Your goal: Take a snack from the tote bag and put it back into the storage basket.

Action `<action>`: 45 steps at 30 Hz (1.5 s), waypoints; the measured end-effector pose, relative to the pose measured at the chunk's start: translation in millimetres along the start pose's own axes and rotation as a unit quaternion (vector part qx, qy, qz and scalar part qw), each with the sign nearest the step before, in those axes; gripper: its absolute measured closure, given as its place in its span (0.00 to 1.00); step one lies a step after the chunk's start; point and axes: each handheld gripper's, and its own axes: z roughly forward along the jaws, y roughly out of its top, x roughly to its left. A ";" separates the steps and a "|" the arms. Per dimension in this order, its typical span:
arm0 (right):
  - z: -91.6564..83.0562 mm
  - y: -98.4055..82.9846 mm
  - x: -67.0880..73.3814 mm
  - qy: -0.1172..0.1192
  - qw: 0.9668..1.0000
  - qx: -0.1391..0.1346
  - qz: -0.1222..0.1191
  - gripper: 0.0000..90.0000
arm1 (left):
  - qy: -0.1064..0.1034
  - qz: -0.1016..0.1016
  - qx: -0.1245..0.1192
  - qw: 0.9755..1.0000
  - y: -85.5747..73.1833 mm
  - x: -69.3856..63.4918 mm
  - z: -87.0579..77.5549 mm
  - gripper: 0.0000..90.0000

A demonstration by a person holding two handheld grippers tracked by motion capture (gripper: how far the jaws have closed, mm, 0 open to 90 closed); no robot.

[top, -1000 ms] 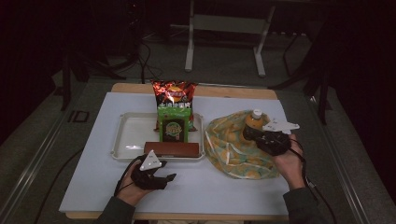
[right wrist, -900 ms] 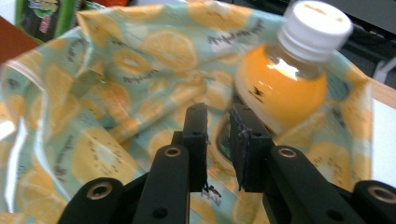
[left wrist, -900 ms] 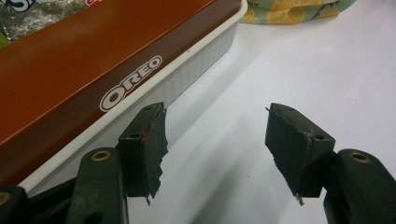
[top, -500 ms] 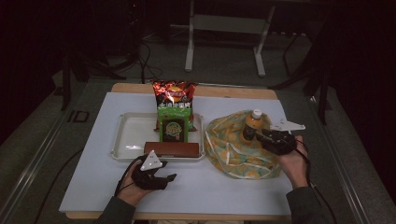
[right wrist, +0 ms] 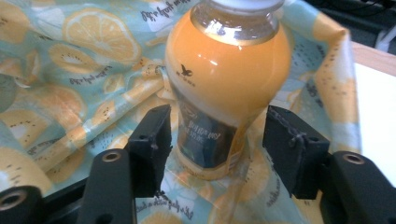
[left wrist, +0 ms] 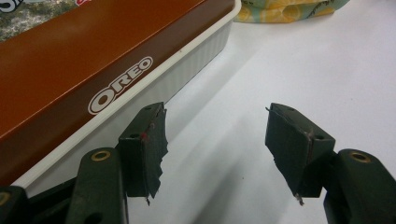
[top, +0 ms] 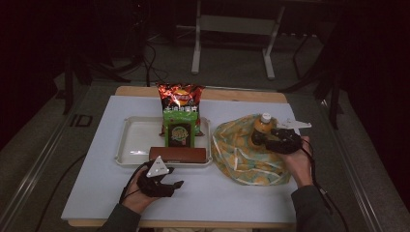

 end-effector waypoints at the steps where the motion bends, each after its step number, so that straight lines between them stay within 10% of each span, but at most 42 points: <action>1: 2.2 0.4 -1.1 0.000 1.000 0.002 -0.001 0.45 | 0.000 0.000 0.000 1.000 0.0 -0.1 0.0 0.42; 27: 10.2 -9.6 10.3 0.047 0.999 0.010 -0.025 0.52 | -0.022 -0.002 -0.017 1.000 7.7 -8.9 -1.2 0.42; 45: -50.8 -27.3 18.3 0.032 0.998 -0.059 -0.003 0.55 | -0.066 0.058 -0.056 0.995 93.8 -46.5 3.5 0.42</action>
